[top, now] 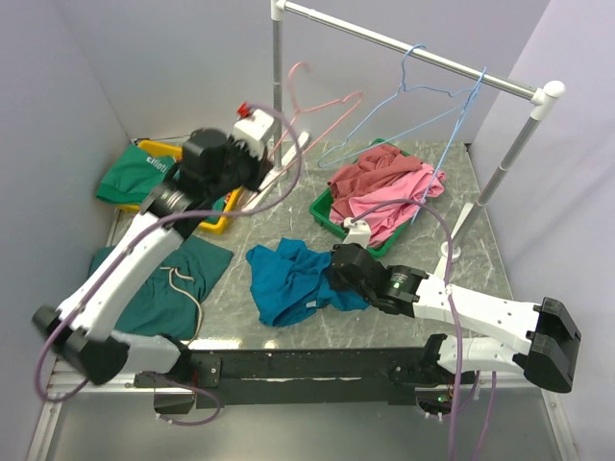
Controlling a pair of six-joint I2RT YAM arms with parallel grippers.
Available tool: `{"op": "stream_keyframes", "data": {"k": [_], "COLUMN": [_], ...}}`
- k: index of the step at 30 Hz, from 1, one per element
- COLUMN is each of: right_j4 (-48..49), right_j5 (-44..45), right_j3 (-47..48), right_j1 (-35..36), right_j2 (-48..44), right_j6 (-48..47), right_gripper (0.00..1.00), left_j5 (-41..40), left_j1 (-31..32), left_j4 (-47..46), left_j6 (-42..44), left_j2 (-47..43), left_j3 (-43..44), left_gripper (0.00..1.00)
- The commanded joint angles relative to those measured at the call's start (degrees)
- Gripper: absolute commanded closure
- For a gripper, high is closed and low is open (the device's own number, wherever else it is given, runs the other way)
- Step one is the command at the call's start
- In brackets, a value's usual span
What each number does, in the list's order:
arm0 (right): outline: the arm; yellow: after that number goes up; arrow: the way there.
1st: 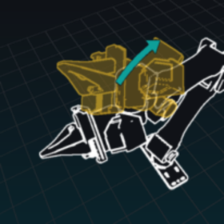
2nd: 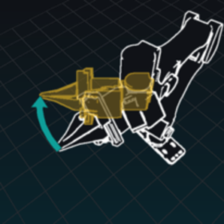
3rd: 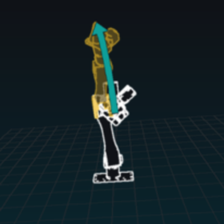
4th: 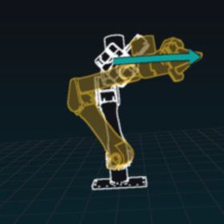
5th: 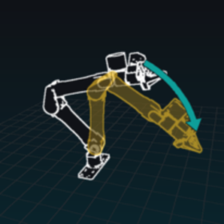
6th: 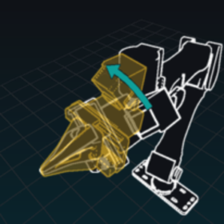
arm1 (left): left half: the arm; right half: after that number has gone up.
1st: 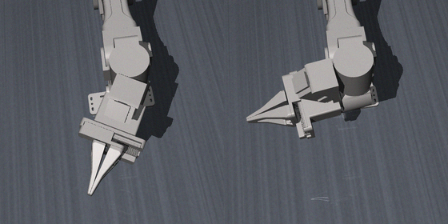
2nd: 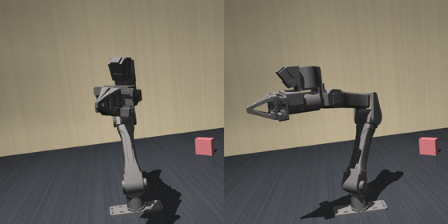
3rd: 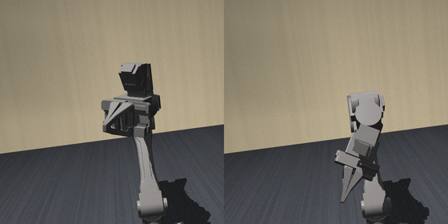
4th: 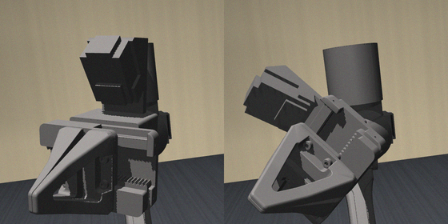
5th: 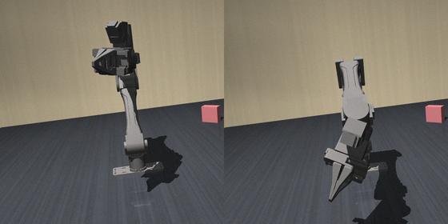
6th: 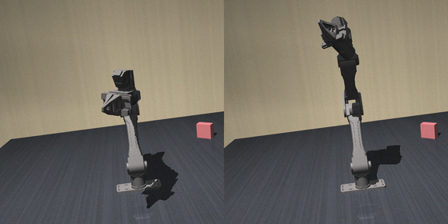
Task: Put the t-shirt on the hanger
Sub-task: Pick up the hanger from the clothesline.
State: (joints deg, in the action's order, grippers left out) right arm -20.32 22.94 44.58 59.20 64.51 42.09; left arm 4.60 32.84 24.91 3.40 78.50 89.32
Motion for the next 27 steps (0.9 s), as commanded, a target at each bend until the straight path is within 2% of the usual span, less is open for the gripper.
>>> {"op": "stream_keyframes", "data": {"k": [1,4,10,13,14,21,27], "right_j4": [-0.95,-1.22,-2.1,-1.66,-1.4,0.45,1.15], "right_j5": [1.93,1.76,2.11,1.85,1.67,1.06,0.53], "right_j3": [1.22,0.69,-0.28,-1.24,-1.6,-5.55,-7.48], "right_j1": [-0.14,-0.22,-0.14,-0.14,-0.14,-0.22,-0.22], "right_j2": [-2.63,-3.51,-5.62,-6.68,-6.94,-9.14,-11.07], "right_j6": [-0.69,-0.69,-1.22,-1.22,-1.13,0.19,0.81], "right_gripper": [0.89,0.88,0.87,0.86,0.85,0.84,0.84], "left_j5": [-4.43,-7.59,-6.01,-2.85,-1.97,5.5,7.62], "left_j1": [0.29,0.29,0.29,0.29,0.29,0.38,0.38], "left_j4": [1.28,3.56,8.91,11.74,12.61,13.76,19.38], "left_j6": [-2.61,-3.05,-6.3,-4.02,-0.53,8.63,15.23], "left_j2": [-11.84,-18.7,-30.31,-34.72,-35.86,-45.35,-47.13], "left_j3": [-9.06,-15.56,-24.18,-27.96,-29.01,-36.58,-37.81], "left_gripper": [0.99,0.99,0.99,0.99,0.99,0.99,0.99]}}
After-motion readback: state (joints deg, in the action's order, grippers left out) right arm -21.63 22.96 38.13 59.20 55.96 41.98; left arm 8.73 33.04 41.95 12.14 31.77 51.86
